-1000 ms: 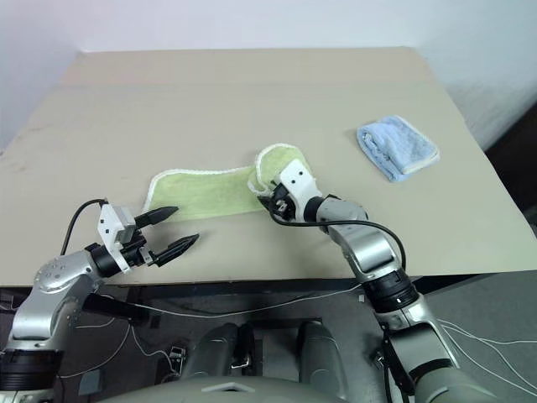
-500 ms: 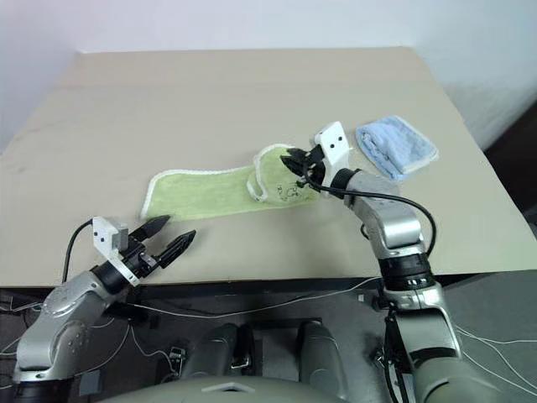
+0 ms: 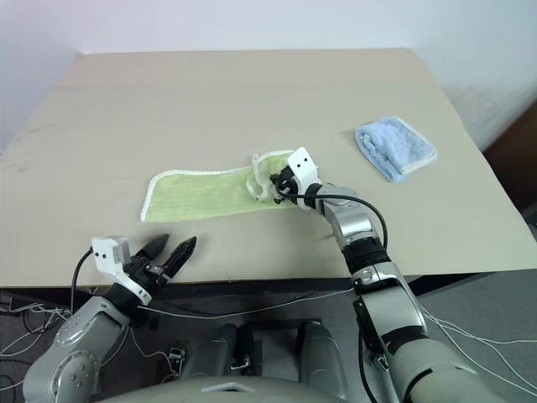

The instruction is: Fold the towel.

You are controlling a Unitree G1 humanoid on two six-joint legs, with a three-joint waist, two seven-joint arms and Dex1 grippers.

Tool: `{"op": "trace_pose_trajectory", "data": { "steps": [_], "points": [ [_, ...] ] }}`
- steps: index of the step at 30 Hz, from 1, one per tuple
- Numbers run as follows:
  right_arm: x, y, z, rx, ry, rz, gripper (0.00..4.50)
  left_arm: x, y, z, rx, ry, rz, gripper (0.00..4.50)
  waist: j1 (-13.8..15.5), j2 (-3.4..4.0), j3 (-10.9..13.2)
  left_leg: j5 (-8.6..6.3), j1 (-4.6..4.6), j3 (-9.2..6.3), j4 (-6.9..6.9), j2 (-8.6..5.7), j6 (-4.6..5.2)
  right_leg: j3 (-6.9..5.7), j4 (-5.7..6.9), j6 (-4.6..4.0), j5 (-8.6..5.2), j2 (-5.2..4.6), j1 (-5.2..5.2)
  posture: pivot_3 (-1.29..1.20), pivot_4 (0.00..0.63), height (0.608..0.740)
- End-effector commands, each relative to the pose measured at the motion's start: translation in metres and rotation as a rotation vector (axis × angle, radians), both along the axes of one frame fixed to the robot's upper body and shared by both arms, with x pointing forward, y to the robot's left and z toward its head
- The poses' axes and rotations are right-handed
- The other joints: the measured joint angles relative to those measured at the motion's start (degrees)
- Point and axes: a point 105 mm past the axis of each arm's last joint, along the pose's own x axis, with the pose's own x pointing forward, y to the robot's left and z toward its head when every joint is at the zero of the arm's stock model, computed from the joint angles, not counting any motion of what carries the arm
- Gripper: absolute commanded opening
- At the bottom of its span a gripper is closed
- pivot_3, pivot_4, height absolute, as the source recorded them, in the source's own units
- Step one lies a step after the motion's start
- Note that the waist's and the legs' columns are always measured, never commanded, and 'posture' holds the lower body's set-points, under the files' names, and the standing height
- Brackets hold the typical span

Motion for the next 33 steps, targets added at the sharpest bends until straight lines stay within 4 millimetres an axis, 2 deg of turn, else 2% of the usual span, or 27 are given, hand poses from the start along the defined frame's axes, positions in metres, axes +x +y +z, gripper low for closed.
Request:
{"op": "trace_pose_trajectory", "data": {
  "steps": [1, 5, 11, 18, 25, 28, 33],
  "points": [
    [0.001, -0.001, 0.037, 0.059, -0.108, 0.031, 0.02, 0.000, 0.017, 0.016, -0.086, -0.018, 0.154, 4.50, 0.00, 0.01, 0.01, 0.00, -0.01, 0.00, 0.00, 0.00, 0.01, 0.00, 0.00, 0.00, 0.00, -0.01, 0.00, 0.00, 0.150, 0.740],
    [0.006, -0.010, 0.064, 0.060, -0.196, 0.022, 0.02, 0.003, 0.027, 0.015, -0.237, 0.021, 0.276, 4.50, 0.08, 0.01, 0.02, 0.02, -0.01, -0.01, 0.00, -0.01, 0.05, 0.00, 0.00, 0.01, 0.01, -0.02, 0.00, 0.00, 0.150, 0.740],
    [0.007, -0.011, 0.089, 0.083, -0.276, 0.031, 0.02, 0.020, 0.039, 0.015, -0.431, 0.054, 0.371, 4.50, 0.20, 0.00, 0.02, 0.04, -0.01, -0.02, 0.01, -0.02, 0.09, -0.01, -0.01, 0.00, 0.00, 0.01, 0.01, 0.00, 0.150, 0.740],
    [0.002, -0.012, 0.087, 0.066, -0.296, 0.020, 0.02, 0.053, 0.036, 0.007, -0.543, 0.142, 0.346, 4.50, 0.75, 0.02, 0.01, 0.07, 0.10, -0.12, 0.08, -0.08, 0.10, -0.15, 0.00, 0.13, 0.08, 0.06, 0.22, 0.00, 0.150, 0.740],
    [-0.001, -0.015, 0.087, 0.073, -0.304, -0.009, 0.02, 0.068, 0.035, 0.014, -0.633, 0.144, 0.308, 4.50, 0.80, 0.04, 0.01, 0.08, 0.17, -0.20, 0.09, -0.10, 0.05, -0.20, 0.02, 0.12, 0.07, 0.04, 0.32, 0.00, 0.150, 0.740],
    [-0.002, -0.016, 0.087, 0.078, -0.306, -0.022, 0.00, 0.071, 0.035, 0.017, -0.643, 0.142, 0.300, 3.91, 0.77, 0.04, 0.01, 0.12, 0.17, -0.19, 0.09, -0.11, -0.02, -0.19, 0.01, 0.12, 0.07, 0.03, 0.32, 0.00, 0.150, 0.740],
    [-0.004, -0.017, 0.088, 0.088, -0.311, -0.032, 0.00, 0.072, 0.035, 0.018, -0.643, 0.141, 0.292, 2.27, 0.50, 0.02, 0.02, 0.22, 0.15, -0.17, 0.09, -0.12, -0.19, -0.19, -0.03, 0.14, 0.08, 0.04, 0.32, 0.00, 0.150, 0.740]
  ]
}}
